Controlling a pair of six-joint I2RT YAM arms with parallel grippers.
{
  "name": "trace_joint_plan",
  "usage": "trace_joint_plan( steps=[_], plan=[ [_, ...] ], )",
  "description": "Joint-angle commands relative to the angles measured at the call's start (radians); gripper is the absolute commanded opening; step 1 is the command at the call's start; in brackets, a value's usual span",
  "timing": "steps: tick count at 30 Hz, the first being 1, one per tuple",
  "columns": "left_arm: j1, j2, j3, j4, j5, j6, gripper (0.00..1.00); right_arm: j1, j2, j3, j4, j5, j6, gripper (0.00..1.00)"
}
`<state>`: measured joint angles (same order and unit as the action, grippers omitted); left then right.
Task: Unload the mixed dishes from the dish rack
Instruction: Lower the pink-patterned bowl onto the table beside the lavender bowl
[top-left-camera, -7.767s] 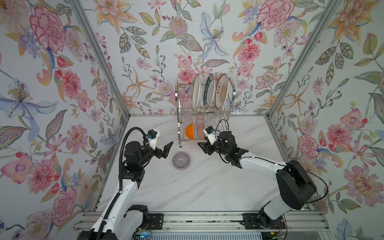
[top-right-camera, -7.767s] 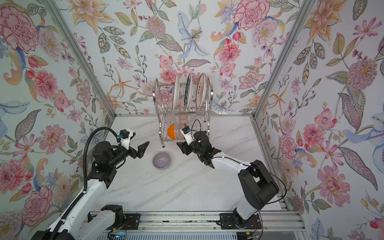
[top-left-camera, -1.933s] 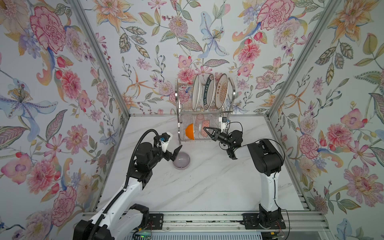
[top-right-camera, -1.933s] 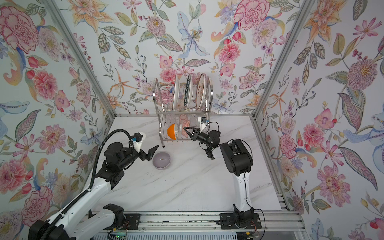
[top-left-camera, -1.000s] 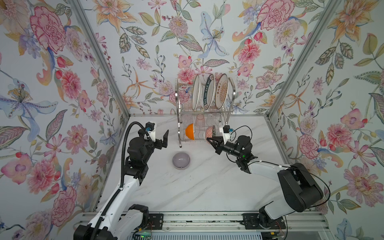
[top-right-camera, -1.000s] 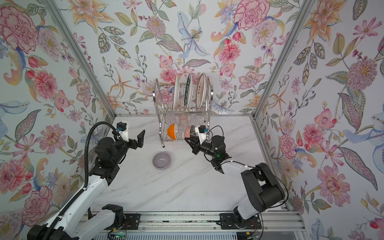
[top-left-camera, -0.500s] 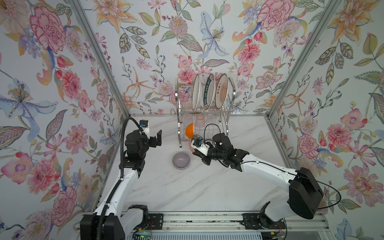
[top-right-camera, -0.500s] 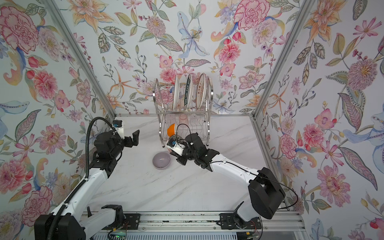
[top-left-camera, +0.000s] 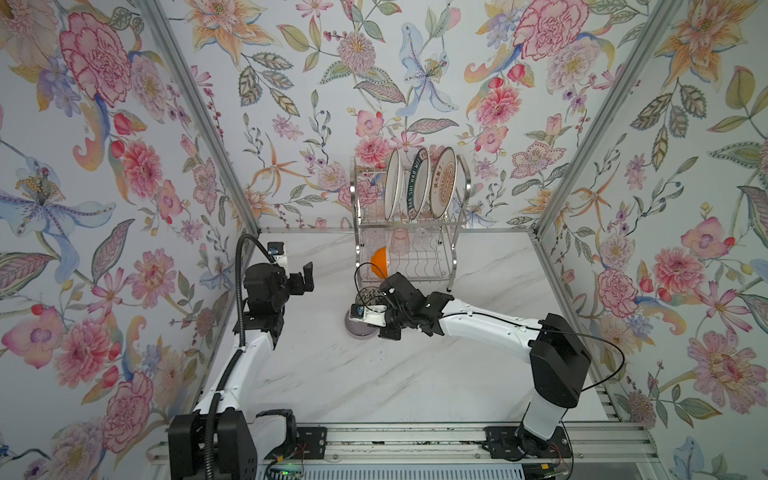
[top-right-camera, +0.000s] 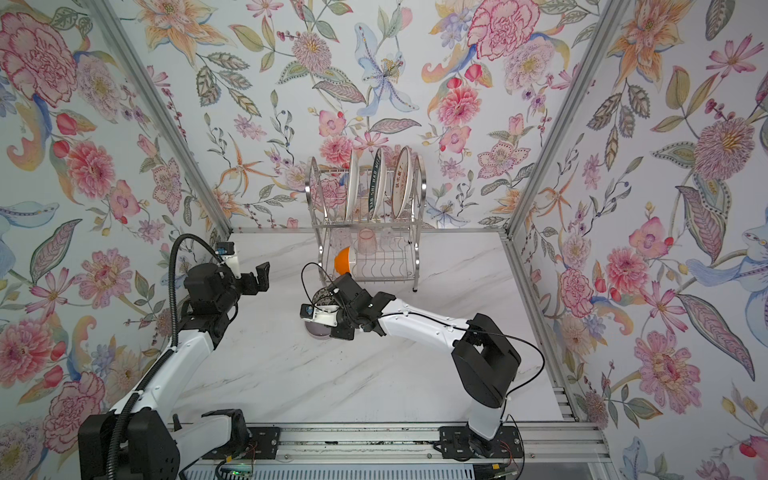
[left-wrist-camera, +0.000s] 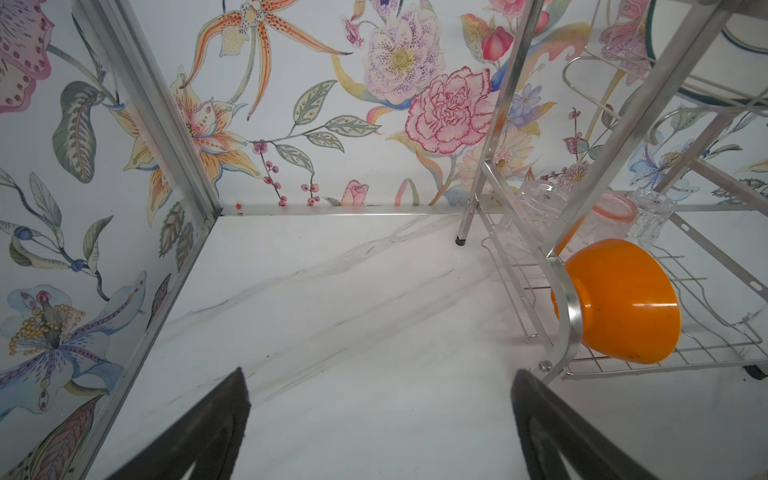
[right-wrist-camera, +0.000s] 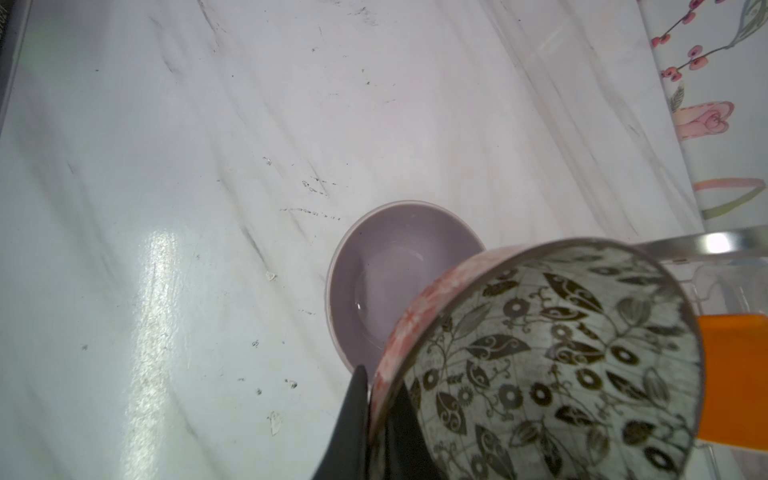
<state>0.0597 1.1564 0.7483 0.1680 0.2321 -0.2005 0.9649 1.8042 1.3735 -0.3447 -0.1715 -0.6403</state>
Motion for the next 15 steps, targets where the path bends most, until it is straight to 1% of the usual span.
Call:
trace_joint_plan(
  steps=[1,7,15],
  plan=[
    [0.022,0.017,-0.01,0.013,0.015,-0.02,0.99,0.015,0.033,0.084,-0.062,0.026,-0.052,0.0],
    [0.029,0.034,0.011,-0.043,-0.016,-0.017,0.99,0.046,0.112,0.178,-0.136,0.049,-0.062,0.0],
    [0.029,0.026,0.002,-0.04,-0.026,-0.019,0.99,0.069,0.183,0.258,-0.202,0.084,-0.068,0.0]
  ],
)
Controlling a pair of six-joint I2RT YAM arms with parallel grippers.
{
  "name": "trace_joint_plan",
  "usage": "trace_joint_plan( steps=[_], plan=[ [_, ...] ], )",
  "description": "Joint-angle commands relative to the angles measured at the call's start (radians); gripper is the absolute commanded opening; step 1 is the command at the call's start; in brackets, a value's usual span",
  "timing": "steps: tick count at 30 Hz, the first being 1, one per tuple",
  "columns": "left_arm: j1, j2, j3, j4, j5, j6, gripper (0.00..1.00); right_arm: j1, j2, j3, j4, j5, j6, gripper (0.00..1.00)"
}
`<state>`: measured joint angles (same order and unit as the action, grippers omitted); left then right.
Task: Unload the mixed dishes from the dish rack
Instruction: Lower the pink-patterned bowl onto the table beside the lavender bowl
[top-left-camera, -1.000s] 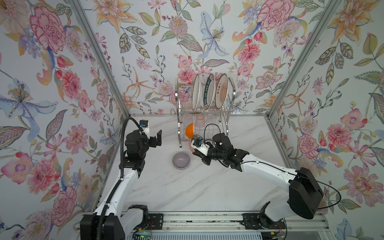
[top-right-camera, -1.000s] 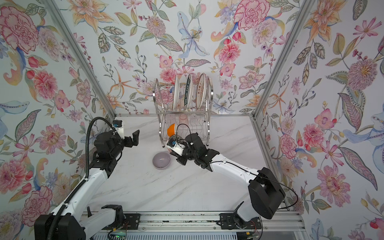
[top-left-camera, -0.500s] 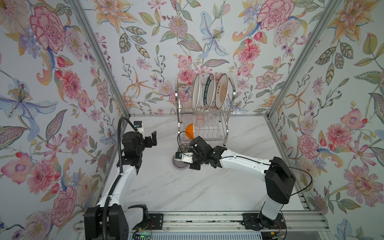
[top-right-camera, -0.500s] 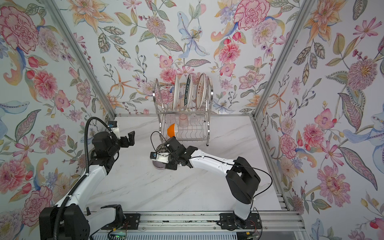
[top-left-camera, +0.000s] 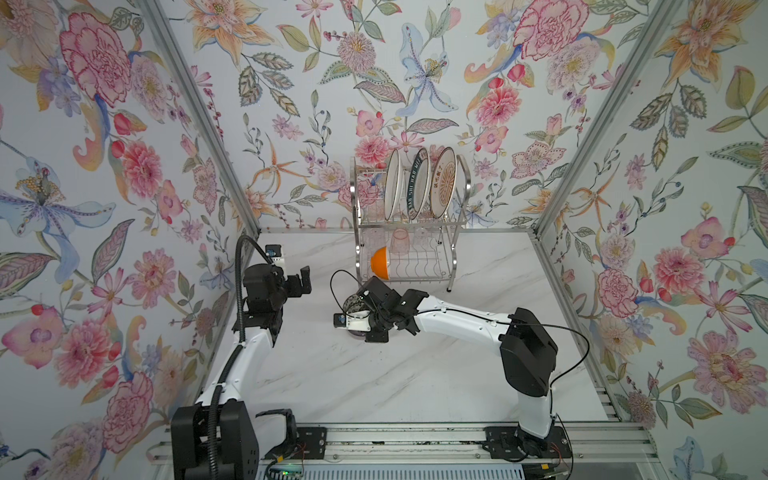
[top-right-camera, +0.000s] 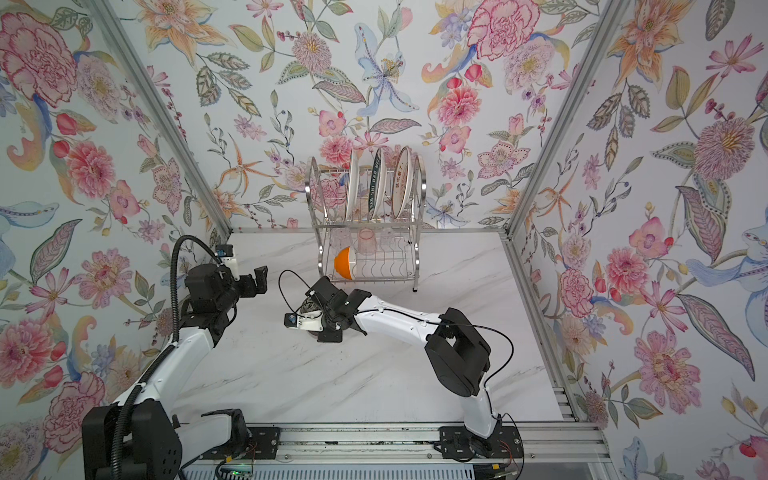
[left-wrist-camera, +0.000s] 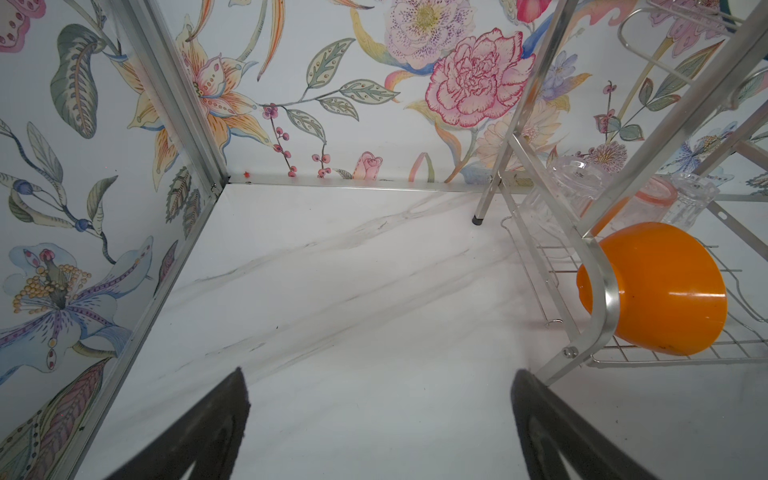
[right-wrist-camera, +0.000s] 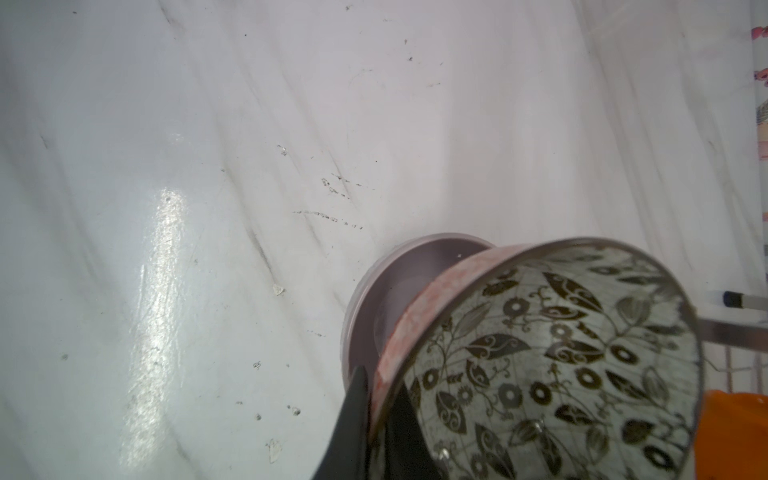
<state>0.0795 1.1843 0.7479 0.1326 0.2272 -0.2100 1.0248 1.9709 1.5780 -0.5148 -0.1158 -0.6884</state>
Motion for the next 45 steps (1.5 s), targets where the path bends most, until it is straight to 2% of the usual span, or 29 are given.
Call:
trace_joint_plan(
  steps=[1,12,27,37,45],
  plan=[
    [0.01,-0.002,0.006,-0.01,-0.026,-0.011,0.99,0.009,0.023,0.059,-0.04,0.034,-0.022,0.0],
    [0.009,-0.018,0.024,-0.042,-0.043,-0.009,0.99,0.015,0.071,0.097,-0.082,0.056,-0.019,0.0],
    [0.009,-0.026,0.019,-0.025,-0.025,-0.015,0.99,0.015,0.126,0.152,-0.118,0.05,0.003,0.09],
    [0.009,-0.028,0.021,-0.028,-0.028,-0.012,0.99,0.015,0.126,0.162,-0.127,0.047,0.019,0.23],
    [0.009,-0.028,0.024,-0.031,-0.029,-0.015,0.99,0.014,0.108,0.158,-0.127,0.033,0.039,0.28]
  ],
)
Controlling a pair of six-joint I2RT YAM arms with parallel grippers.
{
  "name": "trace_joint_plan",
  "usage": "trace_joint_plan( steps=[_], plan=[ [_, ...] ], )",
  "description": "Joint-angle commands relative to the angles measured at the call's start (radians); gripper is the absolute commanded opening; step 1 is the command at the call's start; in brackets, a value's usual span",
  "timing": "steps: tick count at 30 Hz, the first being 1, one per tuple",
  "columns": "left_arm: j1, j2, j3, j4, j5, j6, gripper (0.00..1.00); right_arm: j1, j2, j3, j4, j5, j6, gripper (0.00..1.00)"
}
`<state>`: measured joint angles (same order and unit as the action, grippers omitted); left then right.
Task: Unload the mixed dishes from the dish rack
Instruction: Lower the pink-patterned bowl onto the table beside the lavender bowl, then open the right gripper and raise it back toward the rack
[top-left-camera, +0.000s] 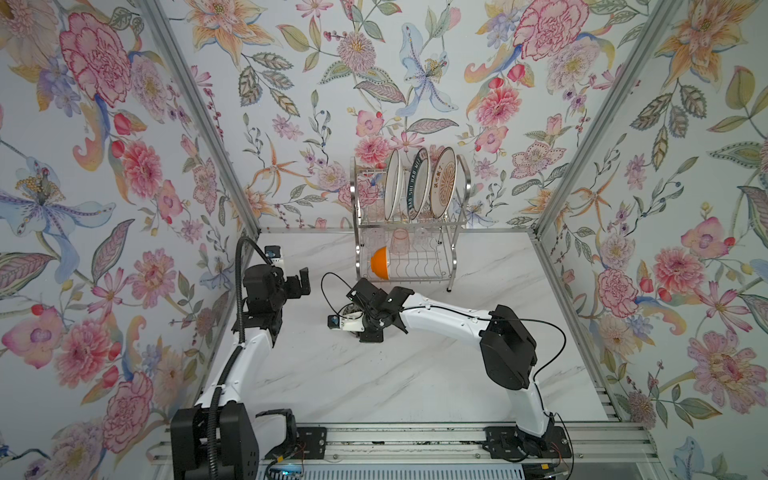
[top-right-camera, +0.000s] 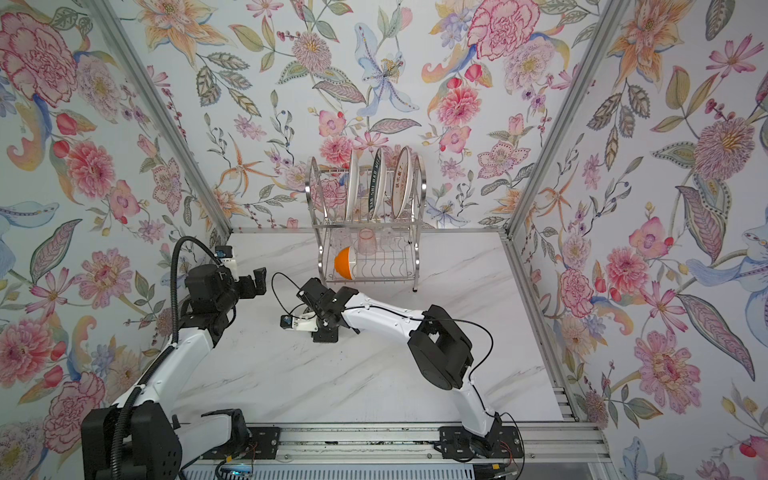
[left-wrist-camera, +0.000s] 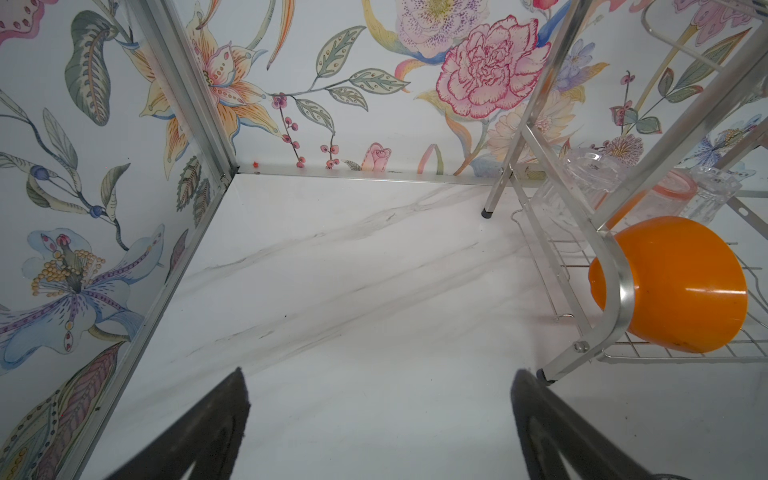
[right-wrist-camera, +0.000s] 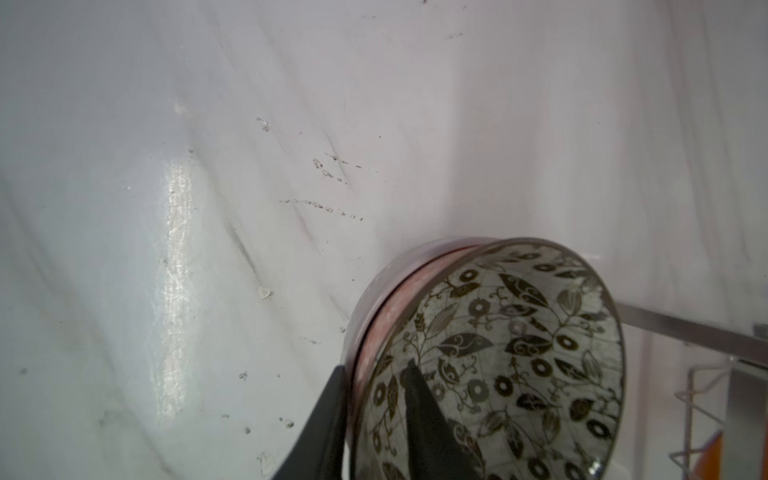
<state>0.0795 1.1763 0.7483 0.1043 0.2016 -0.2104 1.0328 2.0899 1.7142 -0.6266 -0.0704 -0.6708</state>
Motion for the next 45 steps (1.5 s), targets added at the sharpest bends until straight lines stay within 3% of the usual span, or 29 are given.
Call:
trace_joint_plan(
  steps=[1,9,22,33,45],
  plan=[
    [0.009,-0.021,0.025,-0.003,-0.003,-0.015,0.99,0.007,-0.013,0.022,-0.016,-0.016,0.023,0.29],
    [0.01,-0.038,0.023,0.002,0.013,-0.015,0.99,-0.012,-0.048,0.014,0.029,-0.062,0.086,0.4],
    [0.008,-0.087,0.02,0.075,0.131,0.017,0.99,-0.077,-0.233,-0.183,0.349,-0.115,0.257,0.47],
    [0.005,-0.113,0.013,0.088,0.278,0.062,0.99,-0.201,-0.401,-0.453,0.732,-0.086,0.507,0.47],
    [-0.064,-0.114,-0.025,0.061,0.341,0.134,1.0,-0.367,-0.417,-0.623,0.999,-0.233,0.797,0.47]
  ],
)
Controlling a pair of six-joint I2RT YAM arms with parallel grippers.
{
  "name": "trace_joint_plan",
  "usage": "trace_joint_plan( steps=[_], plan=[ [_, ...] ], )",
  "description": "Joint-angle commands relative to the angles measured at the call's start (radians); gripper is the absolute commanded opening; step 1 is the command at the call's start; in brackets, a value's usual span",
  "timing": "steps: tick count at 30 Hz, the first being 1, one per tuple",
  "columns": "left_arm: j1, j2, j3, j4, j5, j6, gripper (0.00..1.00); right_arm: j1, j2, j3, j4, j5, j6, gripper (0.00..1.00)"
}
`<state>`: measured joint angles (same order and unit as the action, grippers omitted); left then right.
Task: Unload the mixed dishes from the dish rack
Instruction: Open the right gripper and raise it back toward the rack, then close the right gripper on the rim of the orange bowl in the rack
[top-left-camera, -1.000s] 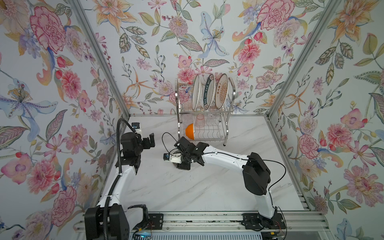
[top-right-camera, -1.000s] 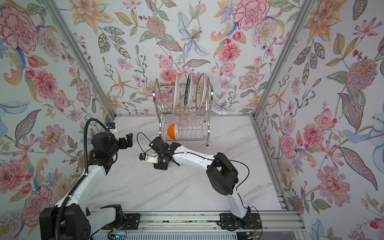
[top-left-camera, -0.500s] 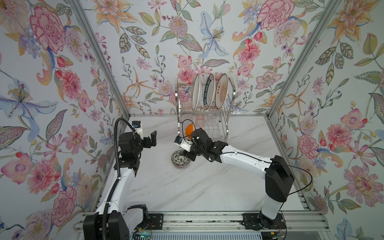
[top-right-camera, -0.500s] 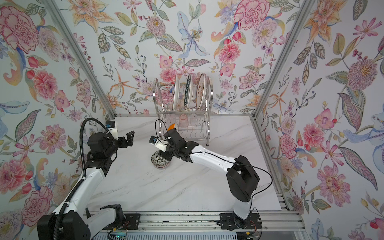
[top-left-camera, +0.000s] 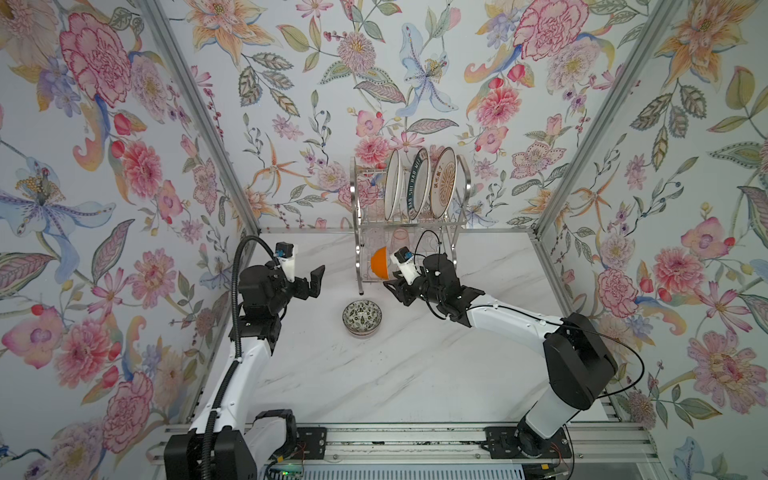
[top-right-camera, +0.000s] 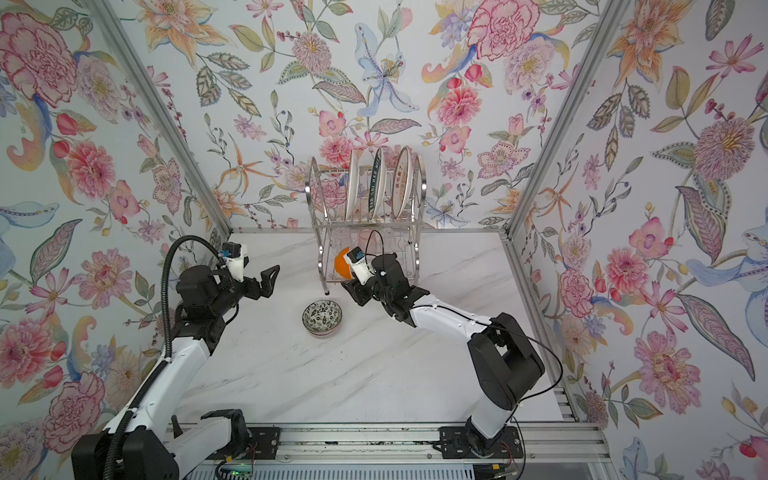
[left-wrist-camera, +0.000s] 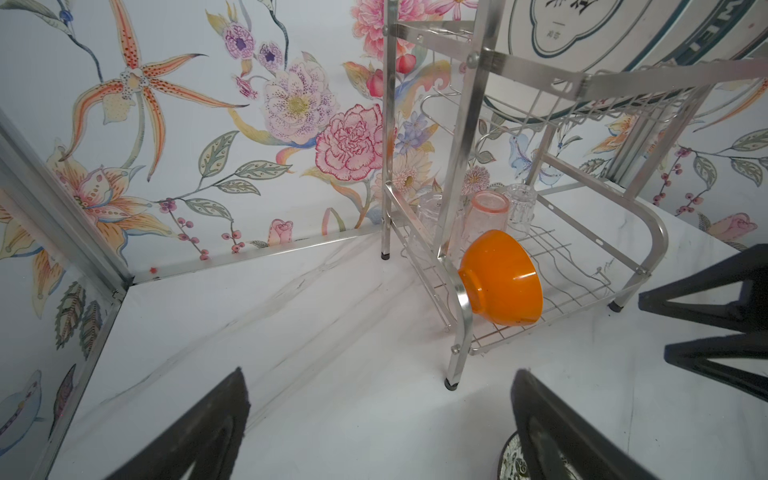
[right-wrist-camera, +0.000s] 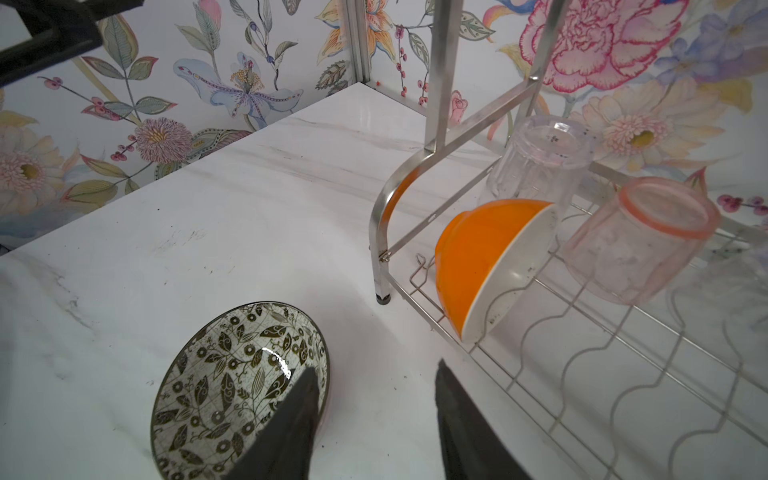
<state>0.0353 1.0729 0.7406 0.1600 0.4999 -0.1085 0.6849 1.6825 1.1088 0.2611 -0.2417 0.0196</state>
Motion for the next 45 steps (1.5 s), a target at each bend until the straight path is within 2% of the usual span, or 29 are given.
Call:
trace_joint_plan(
  steps=[1,7,15,34,45],
  plan=[
    [-0.031,-0.013,-0.022,0.001,0.047,0.041,0.99,-0.031,-0.004,-0.027,0.133,-0.078,0.126,0.47],
    [-0.087,-0.033,-0.058,0.001,0.081,0.093,0.99,-0.102,0.046,-0.046,0.24,-0.165,0.207,0.47],
    [-0.141,-0.074,-0.122,0.039,0.127,0.113,0.99,-0.122,0.141,-0.005,0.304,-0.23,0.238,0.46],
    [-0.15,-0.133,-0.183,-0.011,0.077,0.113,0.99,-0.149,0.38,0.171,0.415,-0.298,0.369,0.5],
    [-0.152,-0.105,-0.203,0.009,0.11,0.119,0.99,-0.15,0.471,0.236,0.445,-0.326,0.434,0.48]
  ],
)
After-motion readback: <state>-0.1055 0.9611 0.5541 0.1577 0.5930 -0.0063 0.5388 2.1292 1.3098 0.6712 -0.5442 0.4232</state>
